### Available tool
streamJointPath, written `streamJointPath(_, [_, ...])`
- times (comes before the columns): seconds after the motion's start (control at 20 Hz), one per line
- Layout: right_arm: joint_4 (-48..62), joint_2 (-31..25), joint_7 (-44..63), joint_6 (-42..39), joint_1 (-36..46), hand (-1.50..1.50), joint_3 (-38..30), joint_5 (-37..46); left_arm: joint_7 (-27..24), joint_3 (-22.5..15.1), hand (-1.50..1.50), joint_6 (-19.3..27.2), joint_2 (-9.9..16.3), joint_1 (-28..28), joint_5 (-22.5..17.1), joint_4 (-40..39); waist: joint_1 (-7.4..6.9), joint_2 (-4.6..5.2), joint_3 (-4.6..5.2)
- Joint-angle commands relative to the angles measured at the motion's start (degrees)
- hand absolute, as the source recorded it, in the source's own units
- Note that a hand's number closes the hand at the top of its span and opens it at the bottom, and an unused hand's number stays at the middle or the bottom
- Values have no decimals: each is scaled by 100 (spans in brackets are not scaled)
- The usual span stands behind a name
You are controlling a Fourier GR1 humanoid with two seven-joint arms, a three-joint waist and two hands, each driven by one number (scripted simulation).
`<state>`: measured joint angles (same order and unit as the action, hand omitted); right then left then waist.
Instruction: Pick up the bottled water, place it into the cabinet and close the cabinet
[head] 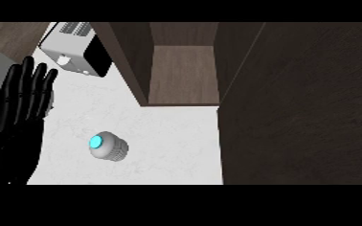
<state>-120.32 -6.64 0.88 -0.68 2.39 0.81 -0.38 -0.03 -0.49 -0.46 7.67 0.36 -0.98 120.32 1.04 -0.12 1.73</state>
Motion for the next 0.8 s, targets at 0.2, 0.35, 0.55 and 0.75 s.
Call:
streamJointPath(0.2, [-1153,201,92,-56,-976,-150,261,-137,481,-270,-150,524,-401,680,427,1154,-93,-23,-177])
streamJointPath(0.35, [-645,124,830,-430,-1379,-150,332,-944,659,-171,-150,563,-712,1151,-44,380,-82,-6,-177])
streamJointPath(0.55, [-1588,161,1356,-325,-1876,-150,604,-1012,906,-860,-150,956,-758,1882,284,1056,-101,-20,-174])
streamJointPath(0.75, [-2079,89,1313,-532,-2524,-150,499,-1314,1529,-1944,-150,1690,-763,1899,1210,1792,-74,-14,-180])
